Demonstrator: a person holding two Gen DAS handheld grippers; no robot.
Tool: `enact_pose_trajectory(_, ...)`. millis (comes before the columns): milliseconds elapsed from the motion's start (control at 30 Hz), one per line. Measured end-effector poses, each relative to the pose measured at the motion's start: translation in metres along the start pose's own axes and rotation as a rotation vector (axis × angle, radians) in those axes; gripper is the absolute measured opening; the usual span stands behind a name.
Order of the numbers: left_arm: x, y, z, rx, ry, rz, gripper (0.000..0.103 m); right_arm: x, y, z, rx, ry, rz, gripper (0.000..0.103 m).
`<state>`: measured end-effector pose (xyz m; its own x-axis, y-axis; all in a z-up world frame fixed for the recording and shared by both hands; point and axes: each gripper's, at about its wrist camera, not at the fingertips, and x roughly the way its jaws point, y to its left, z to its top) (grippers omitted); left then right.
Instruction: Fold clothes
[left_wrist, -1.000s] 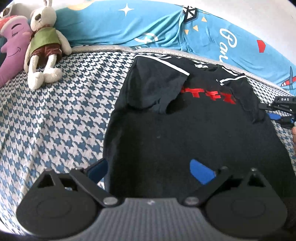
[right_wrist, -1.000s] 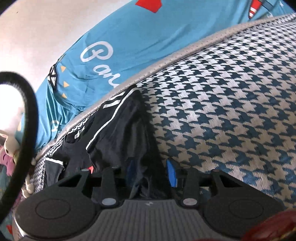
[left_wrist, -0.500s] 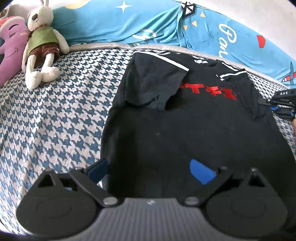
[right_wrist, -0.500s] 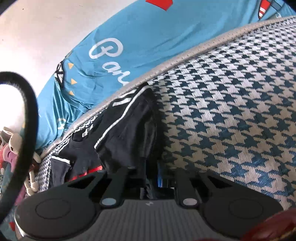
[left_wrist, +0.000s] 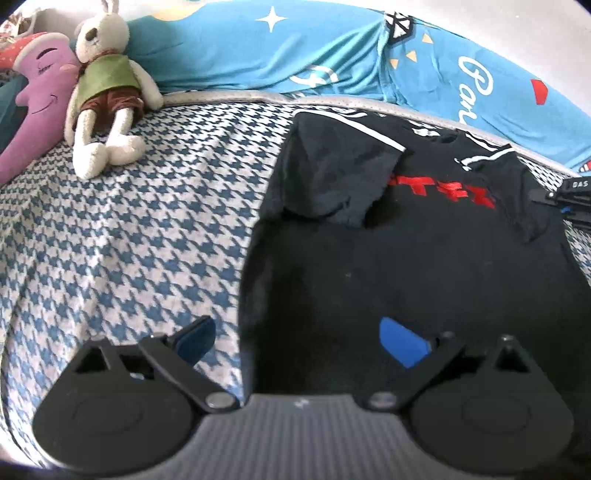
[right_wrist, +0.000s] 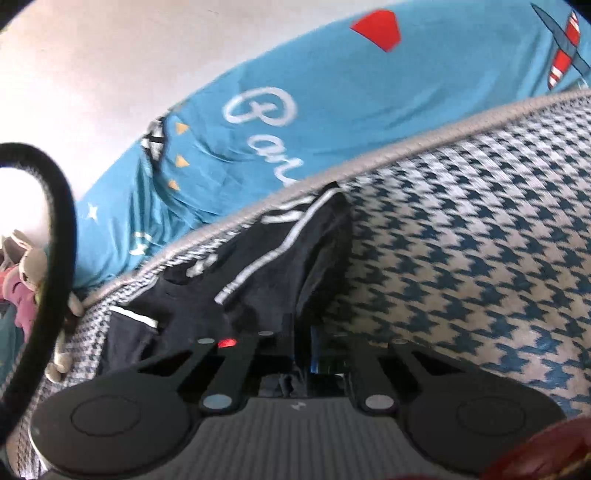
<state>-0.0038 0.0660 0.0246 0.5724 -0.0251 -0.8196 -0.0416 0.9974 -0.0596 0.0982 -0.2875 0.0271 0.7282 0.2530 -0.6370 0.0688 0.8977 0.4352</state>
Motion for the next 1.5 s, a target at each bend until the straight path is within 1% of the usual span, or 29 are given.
enact_pose_trajectory(133, -0.001, 0.011, 0.002, -0.036, 0.007, -0.002, 0.100, -0.004, 0.028, 0.000, -0.051, -0.024, 0.030, 0.010)
enact_pose_trajectory(233, -0.004, 0.019, 0.003, -0.057, 0.005, -0.007, 0.100, -0.003, 0.054, -0.001, -0.090, -0.025, 0.056, 0.010)
enact_pose_trajectory(367, -0.011, 0.031, 0.005, -0.079, -0.021, 0.006, 0.100, 0.004, 0.092, -0.001, -0.113, -0.018, 0.127, 0.010)
enact_pose_trajectory(533, -0.016, 0.056, 0.003, -0.135, -0.019, 0.012, 0.100, 0.020, 0.158, -0.008, -0.190, 0.000, 0.241, 0.010)
enact_pose_trajectory(567, -0.016, 0.060, 0.003, -0.146, -0.017, 0.016, 0.100, 0.026, 0.172, -0.011, -0.210, 0.008, 0.259, 0.010)
enact_pose_trajectory(633, -0.018, 0.069, 0.002, -0.167, -0.014, 0.023, 0.100, 0.043, 0.198, -0.020, -0.253, 0.044, 0.267, 0.010)
enact_pose_trajectory(733, -0.020, 0.081, 0.000, -0.198, -0.012, 0.016, 0.100, 0.079, 0.222, -0.041, -0.285, 0.128, 0.227, 0.010)
enact_pose_trajectory(800, -0.023, 0.085, -0.002, -0.199, -0.016, 0.024, 0.100, 0.099, 0.227, -0.055, -0.293, 0.169, 0.201, 0.010)
enact_pose_trajectory(900, -0.023, 0.091, -0.003, -0.205, -0.017, 0.033, 0.100, 0.111, 0.230, -0.067, -0.299, 0.174, 0.187, 0.010)
enact_pose_trajectory(967, -0.022, 0.094, -0.004, -0.209, -0.012, 0.031, 0.100, 0.111, 0.229, -0.068, -0.284, 0.170, 0.191, 0.010)
enact_pose_trajectory(1133, -0.022, 0.093, -0.004, -0.218, -0.012, 0.014, 0.100, 0.104, 0.234, -0.062, -0.293, 0.151, 0.216, 0.010)
enact_pose_trajectory(1167, -0.023, 0.092, -0.004, -0.215, -0.014, 0.013, 0.100, 0.104, 0.237, -0.062, -0.297, 0.154, 0.221, 0.010)
enact_pose_trajectory(1233, -0.023, 0.088, -0.003, -0.208, -0.017, 0.015, 0.100, 0.112, 0.238, -0.067, -0.310, 0.190, 0.214, 0.014)
enact_pose_trajectory(1267, -0.022, 0.087, -0.002, -0.206, -0.015, 0.016, 0.100, 0.114, 0.238, -0.068, -0.315, 0.205, 0.211, 0.014)
enact_pose_trajectory(1300, -0.021, 0.086, -0.002, -0.204, -0.013, 0.017, 0.100, 0.109, 0.236, -0.067, -0.314, 0.200, 0.218, 0.014)
enact_pose_trajectory(1367, -0.020, 0.083, -0.002, -0.200, -0.007, 0.024, 0.100, 0.099, 0.230, -0.065, -0.312, 0.188, 0.231, 0.021)
enact_pose_trajectory(1433, -0.019, 0.082, -0.002, -0.198, -0.009, 0.034, 0.100, 0.088, 0.224, -0.062, -0.309, 0.177, 0.244, 0.035)
enact_pose_trajectory(1500, -0.019, 0.081, -0.001, -0.198, -0.011, 0.045, 0.100, 0.078, 0.219, -0.060, -0.307, 0.165, 0.257, 0.041)
